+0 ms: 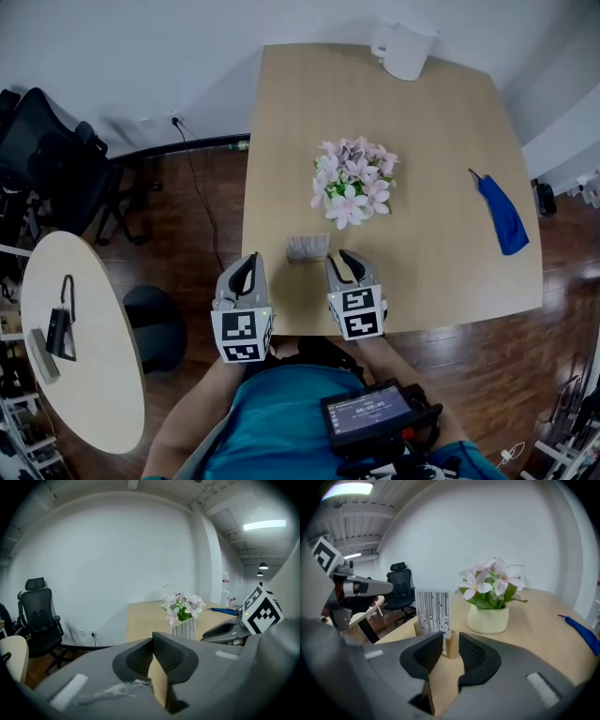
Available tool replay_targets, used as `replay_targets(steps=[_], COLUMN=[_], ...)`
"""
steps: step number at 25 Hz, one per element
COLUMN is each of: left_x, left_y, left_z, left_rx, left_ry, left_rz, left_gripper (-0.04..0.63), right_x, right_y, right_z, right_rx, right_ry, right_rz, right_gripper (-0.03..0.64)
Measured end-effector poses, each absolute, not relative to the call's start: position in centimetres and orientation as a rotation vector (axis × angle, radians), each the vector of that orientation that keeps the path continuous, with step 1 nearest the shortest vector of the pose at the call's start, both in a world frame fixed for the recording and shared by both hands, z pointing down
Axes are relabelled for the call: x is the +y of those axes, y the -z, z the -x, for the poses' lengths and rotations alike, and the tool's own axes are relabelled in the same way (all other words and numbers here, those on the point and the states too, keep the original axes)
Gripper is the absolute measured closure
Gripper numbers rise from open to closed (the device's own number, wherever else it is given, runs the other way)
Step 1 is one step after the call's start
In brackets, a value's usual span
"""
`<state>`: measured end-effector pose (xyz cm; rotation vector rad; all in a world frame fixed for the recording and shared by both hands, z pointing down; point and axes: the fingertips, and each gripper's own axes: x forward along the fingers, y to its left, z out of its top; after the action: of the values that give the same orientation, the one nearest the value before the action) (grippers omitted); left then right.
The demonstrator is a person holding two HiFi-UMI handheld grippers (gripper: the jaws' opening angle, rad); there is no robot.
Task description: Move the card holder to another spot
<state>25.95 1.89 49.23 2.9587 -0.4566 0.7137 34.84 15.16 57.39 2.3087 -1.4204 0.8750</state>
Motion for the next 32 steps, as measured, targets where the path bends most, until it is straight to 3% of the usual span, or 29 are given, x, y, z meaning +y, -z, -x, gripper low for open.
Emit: replay_targets(steps=[11, 18, 32], left_x=[2.5, 2.3, -0.4], left_y=[-50.4, -50.3, -49.7], left_z=[-25.3, -25.2, -24.6], left_rx=[-0.445, -0.436, -0.461], left_ry=[-0.778, -0.789, -0.745], left_rz=[-2.937, -2.939, -2.926], left_gripper=[0.58, 0.58, 0.58], right_x=[13.4, 13.3, 12.4], right_y=[-60.5, -60.9, -59.6], right_z=[-34.3, -34.8, -35.0], right_rx=[-1.451, -1.438, -1.418], right_ry=[-0.967, -0.954, -0.975], right_rz=[-2.213, -2.215, -2.251], right_gripper=[0.509, 0.571, 0.581])
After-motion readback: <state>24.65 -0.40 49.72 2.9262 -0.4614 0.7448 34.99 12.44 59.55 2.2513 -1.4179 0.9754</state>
